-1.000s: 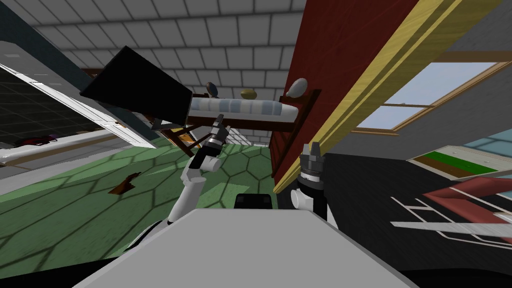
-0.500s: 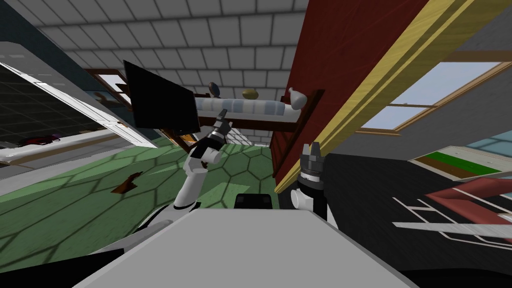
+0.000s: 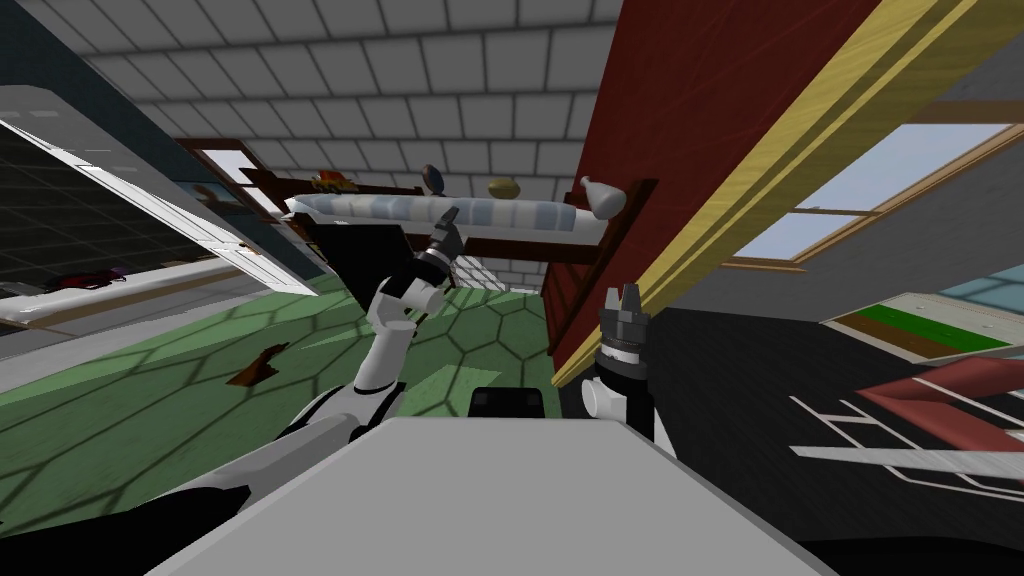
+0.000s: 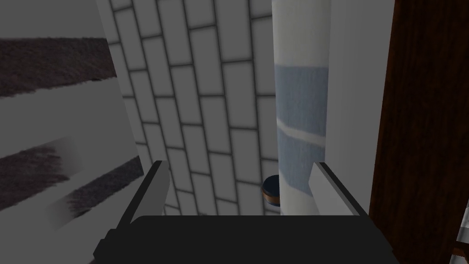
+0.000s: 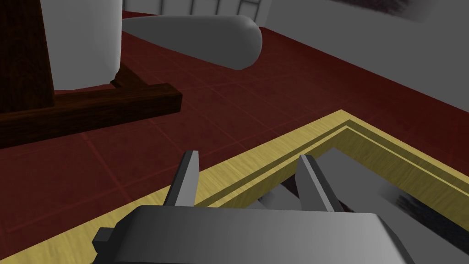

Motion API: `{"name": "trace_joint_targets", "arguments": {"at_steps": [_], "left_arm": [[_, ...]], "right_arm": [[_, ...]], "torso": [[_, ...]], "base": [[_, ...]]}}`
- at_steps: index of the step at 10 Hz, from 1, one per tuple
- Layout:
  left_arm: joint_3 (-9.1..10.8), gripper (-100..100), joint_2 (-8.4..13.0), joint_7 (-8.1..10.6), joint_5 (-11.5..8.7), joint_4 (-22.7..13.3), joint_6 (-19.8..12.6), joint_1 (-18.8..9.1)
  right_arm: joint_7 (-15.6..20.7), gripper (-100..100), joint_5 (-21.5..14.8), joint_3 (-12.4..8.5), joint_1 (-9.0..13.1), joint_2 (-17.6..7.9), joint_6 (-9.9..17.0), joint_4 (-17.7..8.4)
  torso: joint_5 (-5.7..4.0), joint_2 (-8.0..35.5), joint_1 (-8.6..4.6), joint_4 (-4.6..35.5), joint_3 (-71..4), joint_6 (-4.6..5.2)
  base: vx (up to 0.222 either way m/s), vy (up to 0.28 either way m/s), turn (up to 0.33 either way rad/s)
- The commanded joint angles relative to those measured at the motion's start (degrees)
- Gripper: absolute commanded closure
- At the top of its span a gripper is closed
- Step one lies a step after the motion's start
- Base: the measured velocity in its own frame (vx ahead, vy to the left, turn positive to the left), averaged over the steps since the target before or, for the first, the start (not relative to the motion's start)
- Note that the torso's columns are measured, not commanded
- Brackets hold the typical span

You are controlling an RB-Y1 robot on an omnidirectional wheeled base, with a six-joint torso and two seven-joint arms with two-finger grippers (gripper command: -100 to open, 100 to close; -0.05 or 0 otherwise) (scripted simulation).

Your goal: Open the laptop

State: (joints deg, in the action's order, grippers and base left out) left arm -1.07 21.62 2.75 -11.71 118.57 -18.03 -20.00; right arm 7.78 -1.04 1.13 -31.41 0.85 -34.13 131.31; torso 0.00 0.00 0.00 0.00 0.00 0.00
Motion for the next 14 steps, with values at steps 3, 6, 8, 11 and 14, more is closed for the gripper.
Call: {"name": "trace_joint_targets", "arguments": {"at_steps": [3,6,8,11,14], "left_arm": [[0.51,-100,2.2,-0.46,-2.2,-3.0,-7.2,-7.2],[0.78,-100,3.2,-0.76,-3.2,-4.4,-11.9,-12.1],[0.78,-100,3.2,-0.76,-3.2,-4.4,-14.1,-14.3],[1.06,-100,4.1,-1.11,-4.1,-5.7,-18.3,-18.5],[1.35,-100,5.0,-1.51,-4.9,-7.0,-22.4,-22.7]], "right_arm": [[0.0,0,0.0,0.0,0.0,0.0,0.0,0.0],[0.0,0,0.0,0.0,0.0,0.0,0.0,0.0],[0.0,0,0.0,0.0,0.0,0.0,0.0,0.0],[0.0,0,0.0,0.0,0.0,0.0,0.0,0.0],[0.0,0,0.0,0.0,0.0,0.0,0.0,0.0]], "torso": [[0.01,0.0,0.05,0.0,0.0,0.0],[-0.02,0.0,-0.11,0.0,0.0,0.0],[-0.01,0.0,-0.02,0.0,0.0,0.0],[0.02,0.0,0.05,0.0,0.0,0.0],[0.01,0.0,0.04,0.0,0.0,0.0]], "base": [[-0.01,0.059,0.014],[0.001,0.054,0.007],[0.003,0.041,0.001],[0.0,0.046,0.008],[-0.004,0.049,0.008]]}}
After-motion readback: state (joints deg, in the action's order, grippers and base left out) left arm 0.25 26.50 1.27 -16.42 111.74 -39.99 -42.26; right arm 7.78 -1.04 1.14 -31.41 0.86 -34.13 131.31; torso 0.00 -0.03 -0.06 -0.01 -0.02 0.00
